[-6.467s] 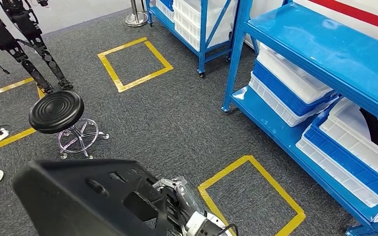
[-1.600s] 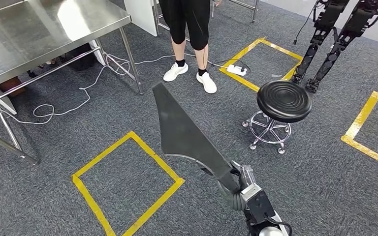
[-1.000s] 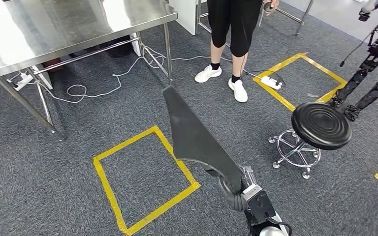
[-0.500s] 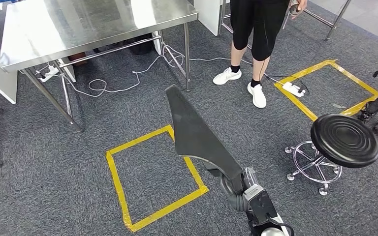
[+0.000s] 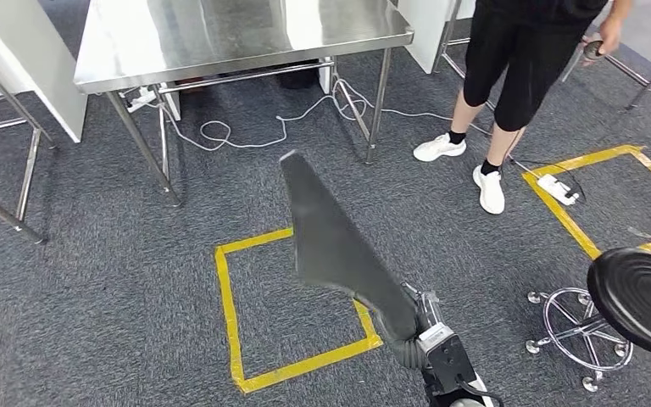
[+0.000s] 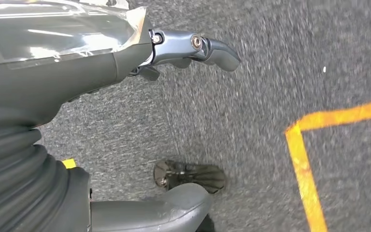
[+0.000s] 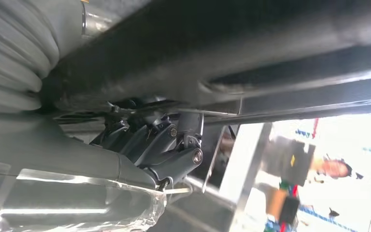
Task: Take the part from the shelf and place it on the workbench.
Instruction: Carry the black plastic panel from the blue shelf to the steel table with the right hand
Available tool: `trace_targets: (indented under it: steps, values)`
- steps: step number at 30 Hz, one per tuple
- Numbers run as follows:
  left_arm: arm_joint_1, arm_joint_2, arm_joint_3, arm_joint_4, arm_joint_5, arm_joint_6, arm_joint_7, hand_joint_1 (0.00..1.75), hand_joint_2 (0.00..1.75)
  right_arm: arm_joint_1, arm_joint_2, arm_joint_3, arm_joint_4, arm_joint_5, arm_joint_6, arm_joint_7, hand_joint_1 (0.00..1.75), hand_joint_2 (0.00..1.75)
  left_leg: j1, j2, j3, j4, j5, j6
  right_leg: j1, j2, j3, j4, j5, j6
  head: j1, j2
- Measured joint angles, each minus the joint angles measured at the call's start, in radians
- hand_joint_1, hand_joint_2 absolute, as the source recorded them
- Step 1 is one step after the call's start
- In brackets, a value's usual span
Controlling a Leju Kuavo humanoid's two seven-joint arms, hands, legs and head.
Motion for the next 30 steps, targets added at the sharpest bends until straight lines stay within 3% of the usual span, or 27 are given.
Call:
trace_targets:
  steps: [1,2,4,5,7,9,10,12,14,15,16,17,18,20,21,22,24,27,28,30]
  values:
    - [0.0,0.0,0.0,0.0,0.0,0.0,0.001,0.0,1.75,0.004,0.0,0.0,0.0,0.001,-0.001,0.002,1.75,1.75,0.0,-0.015,0.001,0.0,-0.001,0.0,0.0,0.003,-0.027,0.034,-0.004,0.003,0.0,0.0]
    - [0.001,0.0,0.0,0.0,0.0,-0.002,0.002,0.0,1.75,0.007,0.0,-0.001,0.0,0.003,-0.001,0.004,1.75,1.75,0.0,-0.029,0.002,0.001,-0.002,0.0,-0.001,0.005,-0.036,0.033,0.009,0.011,0.0,0.0]
    - [0.002,-0.001,0.0,0.0,-0.001,-0.007,0.004,0.0,1.75,0.009,-0.001,-0.004,-0.004,0.009,-0.003,0.008,1.75,1.75,0.001,-0.056,0.004,0.005,-0.006,-0.005,-0.004,0.019,-0.002,-0.073,0.074,0.03,0.001,0.0]
    - [0.002,-0.002,0.0,0.0,-0.001,-0.01,0.005,0.0,1.75,0.01,-0.001,-0.005,-0.006,0.011,-0.003,0.009,1.75,1.75,0.0,-0.067,0.004,0.01,-0.009,-0.009,-0.007,0.034,0.021,-0.135,0.104,0.035,0.002,0.0]
    - [0.003,-0.002,0.0,0.0,-0.002,-0.014,0.005,0.0,1.75,0.013,0.001,-0.006,-0.013,0.016,-0.005,0.011,1.75,1.75,-0.003,-0.086,-0.001,0.019,-0.016,-0.02,-0.009,0.056,0.051,-0.207,0.137,0.024,0.002,0.0]
    - [0.005,-0.002,0.0,0.0,-0.002,-0.017,0.006,0.0,1.75,0.016,0.002,-0.007,-0.019,0.027,-0.01,0.012,1.75,1.75,-0.002,-0.097,-0.006,0.023,-0.019,-0.029,-0.006,0.051,0.056,-0.214,0.14,0.004,0.003,0.0]
    - [0.006,-0.002,0.0,0.0,-0.002,-0.018,0.006,0.0,1.75,0.017,0.003,-0.008,-0.022,0.035,-0.015,0.012,1.75,1.75,-0.001,-0.095,-0.008,0.025,-0.022,-0.033,-0.007,0.046,0.057,-0.215,0.142,-0.002,0.003,0.0]
    - [0.007,-0.002,0.0,0.001,-0.005,-0.02,0.008,0.0,1.75,0.017,0.008,-0.009,-0.03,0.047,-0.027,0.013,1.75,1.75,0.002,-0.055,-0.026,0.068,-0.048,-0.044,-0.012,0.036,0.063,-0.218,0.143,-0.014,-0.002,0.0]
    - [0.005,-0.002,0.0,0.001,-0.01,-0.023,0.01,0.0,1.75,0.019,0.012,-0.01,-0.037,0.049,-0.035,0.016,1.75,1.75,0.006,-0.002,-0.083,0.182,-0.105,-0.057,-0.01,0.025,0.067,-0.218,0.139,-0.023,-0.007,0.0]
    - [0.004,-0.003,0.0,0.001,-0.012,-0.024,0.011,0.0,1.75,0.02,0.012,-0.01,-0.038,0.047,-0.037,0.017,1.75,1.75,0.009,0.011,-0.117,0.246,-0.131,-0.061,-0.009,0.02,0.068,-0.218,0.138,-0.026,-0.008,0.0]
    - [0.004,-0.003,0.0,0.001,-0.013,-0.024,0.012,0.0,1.75,0.021,0.011,-0.011,-0.038,0.044,-0.038,0.018,1.75,1.75,0.012,0.017,-0.143,0.29,-0.141,-0.064,-0.008,0.015,0.068,-0.218,0.136,-0.027,-0.008,0.0]
    - [0.004,-0.003,0.0,0.001,-0.014,-0.024,0.012,0.0,1.75,0.021,0.01,-0.011,-0.038,0.041,-0.04,0.018,1.75,1.75,0.013,0.019,-0.152,0.301,-0.133,-0.065,-0.007,0.011,0.069,-0.218,0.135,-0.028,-0.008,0.0]
    - [0.004,-0.003,0.0,0.002,-0.014,-0.024,0.012,0.0,1.75,0.021,0.009,-0.012,-0.038,0.037,-0.041,0.018,1.75,1.75,0.014,0.02,-0.141,0.272,-0.108,-0.063,-0.007,0.009,0.07,-0.218,0.134,-0.028,-0.008,0.0]
    - [0.004,-0.001,0.0,0.001,-0.014,-0.022,0.012,0.0,1.75,0.021,0.008,-0.012,-0.039,0.032,-0.046,0.018,1.75,1.75,0.011,0.024,-0.075,0.139,-0.044,-0.051,-0.007,0.007,0.076,-0.219,0.13,-0.026,-0.008,0.0]
    - [0.003,0.0,0.0,0.001,-0.015,-0.021,0.012,0.0,1.75,0.021,0.008,-0.012,-0.039,0.03,-0.049,0.018,1.75,1.75,0.008,0.027,-0.044,0.081,-0.025,-0.044,-0.004,0.006,0.078,-0.219,0.127,-0.022,-0.008,0.0]
    - [0.002,0.0,0.0,0.001,-0.017,-0.022,0.012,0.0,1.75,0.021,0.008,-0.012,-0.04,0.029,-0.052,0.018,1.75,1.75,0.004,0.03,-0.024,0.044,-0.018,-0.037,-0.002,0.005,0.079,-0.219,0.124,-0.018,-0.008,0.0]
    - [0.001,0.001,0.0,0.002,-0.018,-0.022,0.012,0.0,1.75,0.021,0.008,-0.012,-0.041,0.028,-0.054,0.018,1.75,1.75,-0.004,0.03,-0.016,0.028,-0.023,-0.027,-0.001,0.002,0.083,-0.224,0.12,-0.008,-0.008,0.0]
    - [0.001,0.001,0.0,0.002,-0.018,-0.025,0.012,0.0,1.75,0.022,0.007,-0.012,-0.045,0.027,-0.055,0.018,1.75,1.75,0.001,0.024,0.009,-0.001,-0.015,-0.011,0.0,0.0,0.076,-0.199,0.105,0.003,-0.006,0.0]
    - [0.001,0.0,0.0,0.002,-0.018,-0.026,0.013,0.0,1.75,0.021,0.006,-0.012,-0.045,0.027,-0.056,0.018,1.75,1.75,0.004,0.022,0.017,-0.01,-0.012,-0.007,0.001,0.001,0.055,-0.157,0.088,0.001,-0.004,0.0]
    - [0.001,0.0,0.0,0.002,-0.017,-0.028,0.014,0.0,1.75,0.023,0.004,-0.012,-0.044,0.025,-0.057,0.02,1.75,1.75,0.003,0.019,0.023,-0.012,-0.016,-0.001,0.0,0.006,-0.018,-0.028,0.041,-0.003,-0.001,0.0]
